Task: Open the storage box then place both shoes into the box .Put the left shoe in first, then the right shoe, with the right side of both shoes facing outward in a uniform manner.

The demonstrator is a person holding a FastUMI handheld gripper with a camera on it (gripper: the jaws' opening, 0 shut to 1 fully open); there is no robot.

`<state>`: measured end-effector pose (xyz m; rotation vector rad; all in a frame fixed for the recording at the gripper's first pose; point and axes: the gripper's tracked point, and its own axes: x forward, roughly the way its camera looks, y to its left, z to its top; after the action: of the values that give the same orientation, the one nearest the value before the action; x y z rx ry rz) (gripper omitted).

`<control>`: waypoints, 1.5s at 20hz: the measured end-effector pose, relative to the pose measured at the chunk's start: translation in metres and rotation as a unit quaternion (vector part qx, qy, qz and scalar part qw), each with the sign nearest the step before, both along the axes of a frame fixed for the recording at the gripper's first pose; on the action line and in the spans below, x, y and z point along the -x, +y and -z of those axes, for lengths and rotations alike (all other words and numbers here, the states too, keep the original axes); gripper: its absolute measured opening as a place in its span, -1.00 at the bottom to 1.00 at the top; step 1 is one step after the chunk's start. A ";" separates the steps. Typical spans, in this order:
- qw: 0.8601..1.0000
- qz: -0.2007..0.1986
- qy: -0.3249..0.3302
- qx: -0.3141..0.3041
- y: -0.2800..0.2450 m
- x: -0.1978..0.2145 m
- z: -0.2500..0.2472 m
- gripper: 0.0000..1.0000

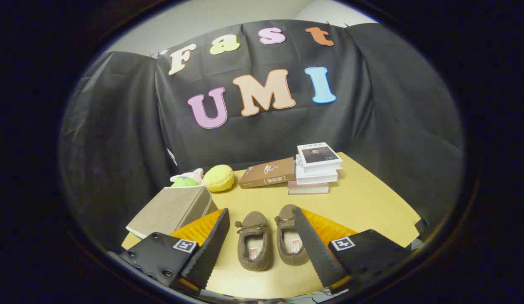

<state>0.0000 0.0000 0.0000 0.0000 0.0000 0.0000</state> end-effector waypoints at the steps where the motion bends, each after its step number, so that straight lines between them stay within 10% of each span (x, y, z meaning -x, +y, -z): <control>1: 1.000 0.000 -0.001 -0.003 0.001 -0.001 -0.002 0.98; 11: 1.000 0.007 0.001 -0.015 -0.003 -0.016 -0.010 0.98; 18: 0.987 -0.075 0.051 -0.135 0.040 -0.020 0.004 0.98; 30: 0.883 -0.188 0.220 -0.370 0.119 -0.044 0.092 1.00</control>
<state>0.0436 0.1192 -0.0922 0.7712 0.4587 0.3906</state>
